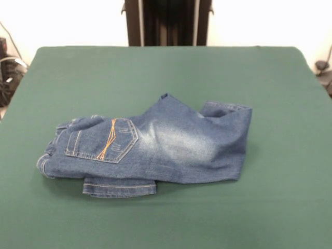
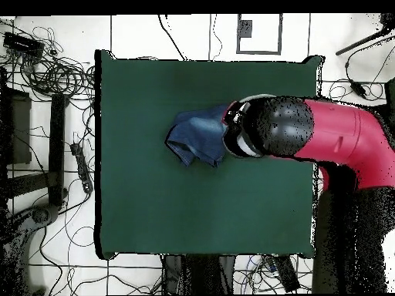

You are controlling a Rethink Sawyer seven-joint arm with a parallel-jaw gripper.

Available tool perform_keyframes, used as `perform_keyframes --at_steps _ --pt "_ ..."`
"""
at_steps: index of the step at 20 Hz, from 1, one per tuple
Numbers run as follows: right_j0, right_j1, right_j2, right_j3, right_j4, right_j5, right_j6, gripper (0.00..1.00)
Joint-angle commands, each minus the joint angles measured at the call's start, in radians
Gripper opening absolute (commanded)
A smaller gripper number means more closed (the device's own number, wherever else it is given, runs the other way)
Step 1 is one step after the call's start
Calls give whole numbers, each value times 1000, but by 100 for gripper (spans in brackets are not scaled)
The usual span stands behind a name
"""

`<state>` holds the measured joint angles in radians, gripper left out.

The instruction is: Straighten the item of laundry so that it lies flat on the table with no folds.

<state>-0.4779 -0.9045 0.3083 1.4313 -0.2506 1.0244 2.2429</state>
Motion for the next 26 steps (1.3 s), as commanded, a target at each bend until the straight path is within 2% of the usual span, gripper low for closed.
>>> perform_keyframes --at_steps 1,10,26 --pt "16 103 100 147 -52 -54 -226 100" --pt "6 150 101 167 -93 -148 -203 100" --pt "23 158 74 179 -113 -178 -150 100"
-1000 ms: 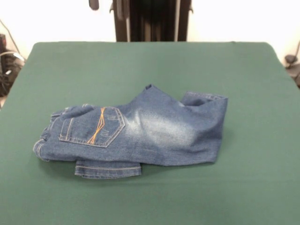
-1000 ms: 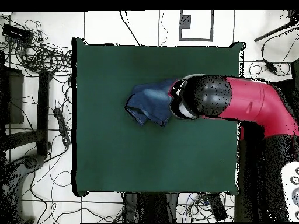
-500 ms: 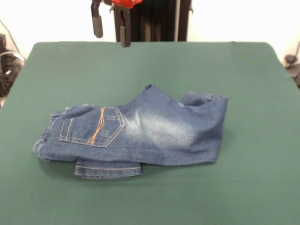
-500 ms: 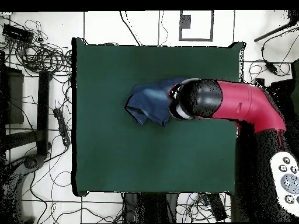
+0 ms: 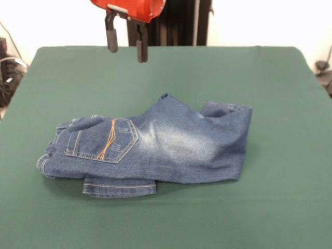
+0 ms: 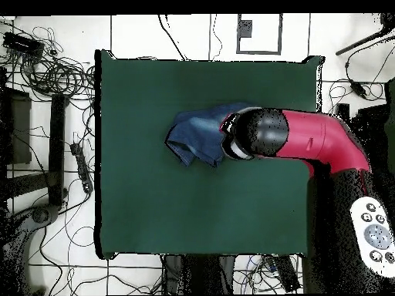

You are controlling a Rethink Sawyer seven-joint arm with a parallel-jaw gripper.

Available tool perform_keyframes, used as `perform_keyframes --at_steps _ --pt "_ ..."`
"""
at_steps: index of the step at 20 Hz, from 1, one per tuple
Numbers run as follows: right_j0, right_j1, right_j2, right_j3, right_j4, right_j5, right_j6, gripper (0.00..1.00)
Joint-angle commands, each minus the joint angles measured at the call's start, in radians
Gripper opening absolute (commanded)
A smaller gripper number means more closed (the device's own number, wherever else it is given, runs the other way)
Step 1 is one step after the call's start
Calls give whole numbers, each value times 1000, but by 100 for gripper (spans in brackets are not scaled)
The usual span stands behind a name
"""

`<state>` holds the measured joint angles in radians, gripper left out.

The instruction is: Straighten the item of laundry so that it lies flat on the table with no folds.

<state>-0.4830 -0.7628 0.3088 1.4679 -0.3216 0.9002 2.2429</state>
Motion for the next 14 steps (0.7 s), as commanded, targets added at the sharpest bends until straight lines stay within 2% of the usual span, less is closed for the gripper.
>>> perform_keyframes --at_steps 1,14 --pt "27 16 75 145 -40 -53 -147 100" --pt "28 33 72 146 -48 -77 -113 100"
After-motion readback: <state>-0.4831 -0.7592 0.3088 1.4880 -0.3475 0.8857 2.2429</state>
